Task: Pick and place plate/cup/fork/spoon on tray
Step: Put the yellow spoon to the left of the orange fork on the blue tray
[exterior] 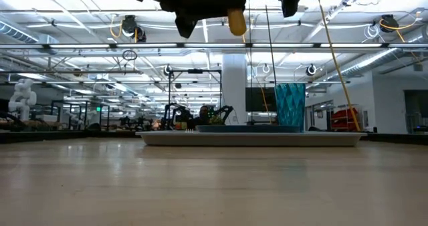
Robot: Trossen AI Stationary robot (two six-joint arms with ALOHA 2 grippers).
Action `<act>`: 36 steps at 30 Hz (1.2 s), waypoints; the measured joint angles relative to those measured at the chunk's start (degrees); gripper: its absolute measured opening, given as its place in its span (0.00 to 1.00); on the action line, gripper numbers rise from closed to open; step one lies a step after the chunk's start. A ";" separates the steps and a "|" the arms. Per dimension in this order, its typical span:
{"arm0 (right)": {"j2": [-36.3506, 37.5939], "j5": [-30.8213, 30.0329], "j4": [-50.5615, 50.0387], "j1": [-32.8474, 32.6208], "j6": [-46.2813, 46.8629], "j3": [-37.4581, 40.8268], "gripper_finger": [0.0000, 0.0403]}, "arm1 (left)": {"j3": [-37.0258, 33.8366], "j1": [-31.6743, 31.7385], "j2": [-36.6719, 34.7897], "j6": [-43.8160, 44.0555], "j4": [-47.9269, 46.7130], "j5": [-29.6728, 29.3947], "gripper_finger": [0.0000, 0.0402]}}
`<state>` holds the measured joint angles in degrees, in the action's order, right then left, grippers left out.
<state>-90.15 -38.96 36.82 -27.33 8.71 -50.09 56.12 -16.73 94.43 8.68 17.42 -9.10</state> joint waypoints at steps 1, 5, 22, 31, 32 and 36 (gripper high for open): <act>0.00 0.17 0.25 0.08 0.03 0.00 0.04 | 0.00 -0.04 0.00 0.20 0.22 -0.29 0.10; 0.11 -2.44 0.67 0.17 0.70 0.00 0.07 | 0.00 -0.24 0.00 0.92 1.56 -1.91 0.13; 6.64 -32.34 -1.61 -4.40 -8.84 -0.11 0.04 | -0.02 -6.10 -9.29 1.80 -7.06 -24.82 0.33; 6.43 -28.97 -3.17 -1.65 7.41 0.46 0.06 | 0.09 -8.24 -2.67 -4.77 5.72 -38.28 0.35; 6.45 -27.93 -2.89 -1.46 8.84 0.87 0.05 | 0.04 -8.21 -1.80 -5.90 6.98 -38.56 0.37; 6.43 -26.83 0.84 -0.76 10.37 3.26 0.05 | 0.93 -7.66 1.73 -8.76 9.60 -39.75 0.49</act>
<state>-83.72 -65.79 37.66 -28.09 19.09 -46.82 57.04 -24.39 96.16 -0.08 27.02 -48.84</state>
